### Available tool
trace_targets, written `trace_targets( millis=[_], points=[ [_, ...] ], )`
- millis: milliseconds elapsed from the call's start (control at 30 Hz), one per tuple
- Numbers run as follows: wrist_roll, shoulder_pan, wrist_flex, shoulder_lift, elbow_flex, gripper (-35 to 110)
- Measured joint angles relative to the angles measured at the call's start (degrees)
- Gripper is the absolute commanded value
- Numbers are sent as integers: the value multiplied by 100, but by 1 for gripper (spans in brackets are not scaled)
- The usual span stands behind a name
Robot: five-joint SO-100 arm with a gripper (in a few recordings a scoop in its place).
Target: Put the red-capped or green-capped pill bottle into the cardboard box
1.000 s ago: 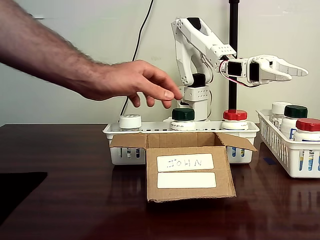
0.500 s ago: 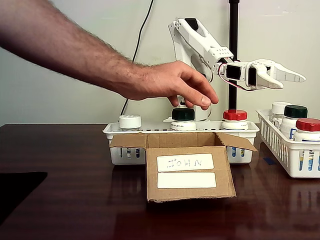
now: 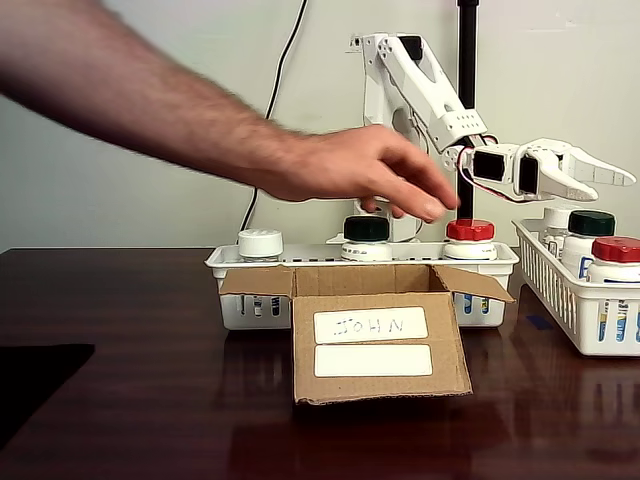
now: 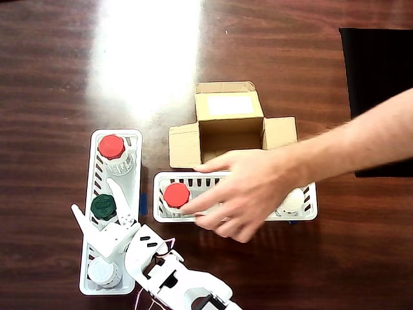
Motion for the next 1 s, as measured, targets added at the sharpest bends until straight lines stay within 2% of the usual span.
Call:
trace_targets(
  millis=[300, 1000],
  points=[
    [167, 26, -642, -659, 18, 72],
    [246, 299, -1248, -1573, -44, 71]
  ],
)
